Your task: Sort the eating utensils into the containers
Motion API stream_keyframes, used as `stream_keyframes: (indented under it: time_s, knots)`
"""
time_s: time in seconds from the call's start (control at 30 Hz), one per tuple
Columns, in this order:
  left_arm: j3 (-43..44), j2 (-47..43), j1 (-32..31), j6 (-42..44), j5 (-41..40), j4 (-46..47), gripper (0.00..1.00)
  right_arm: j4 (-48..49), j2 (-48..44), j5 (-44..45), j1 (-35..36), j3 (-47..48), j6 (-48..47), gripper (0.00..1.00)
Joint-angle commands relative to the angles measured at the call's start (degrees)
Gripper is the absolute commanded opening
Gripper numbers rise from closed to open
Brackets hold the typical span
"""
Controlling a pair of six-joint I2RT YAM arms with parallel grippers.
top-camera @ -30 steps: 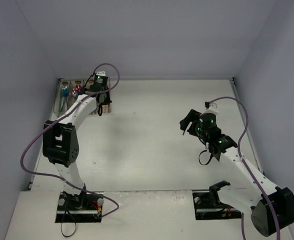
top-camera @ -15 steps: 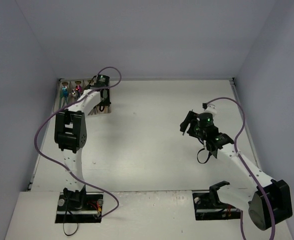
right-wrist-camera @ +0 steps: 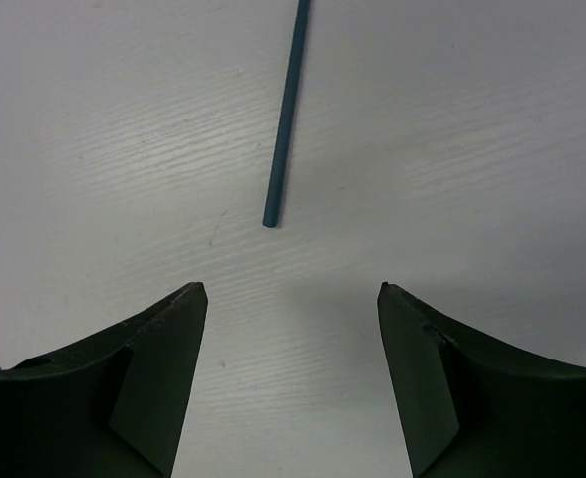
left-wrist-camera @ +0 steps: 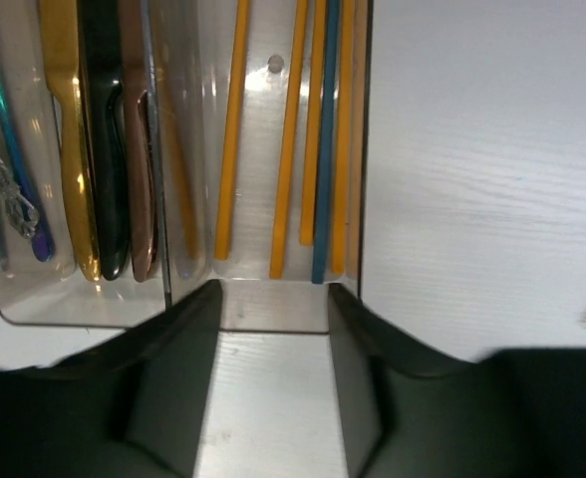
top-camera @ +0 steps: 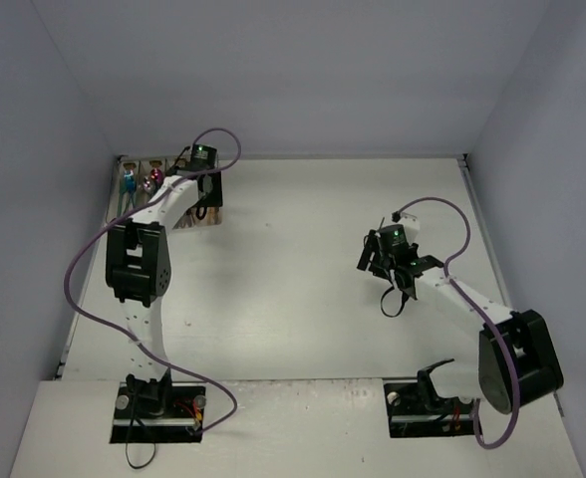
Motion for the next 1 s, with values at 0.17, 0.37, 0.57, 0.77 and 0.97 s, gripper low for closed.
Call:
stream_keyframes:
  time_s: [0.17,0.37,0.57,0.77,0.97]
  knots:
    - [-9.67,-25.64,-7.83,-0.96,1.03,5.16,0.72,-3.0,13.46,9.91,-0.7,12.58,-0.27,0.58]
    - [-19.93,-36.33,-12.77,-0.66,3.05,6.13,0.79,-3.04,20.76,8.67,-1.95,18.38,-0.33,0.52]
    - [-27.84,-44.91,-14.15,-0.16,6.74,7.03,0.82,-2.99,26.07,6.56,-4.02,21.85,0.19,0.46]
    - [-32.43,-50.15,-15.15,-0.26,10.63,7.54,0.82,-2.99,29.39,5.91,-4.77,23.93,0.07,0.37]
    - [-34.07,-51.34,-16.11,-1.71,12.44,7.67,0.82,-2.95,32.74,4.83,-5.03,25.14,0.05,0.2]
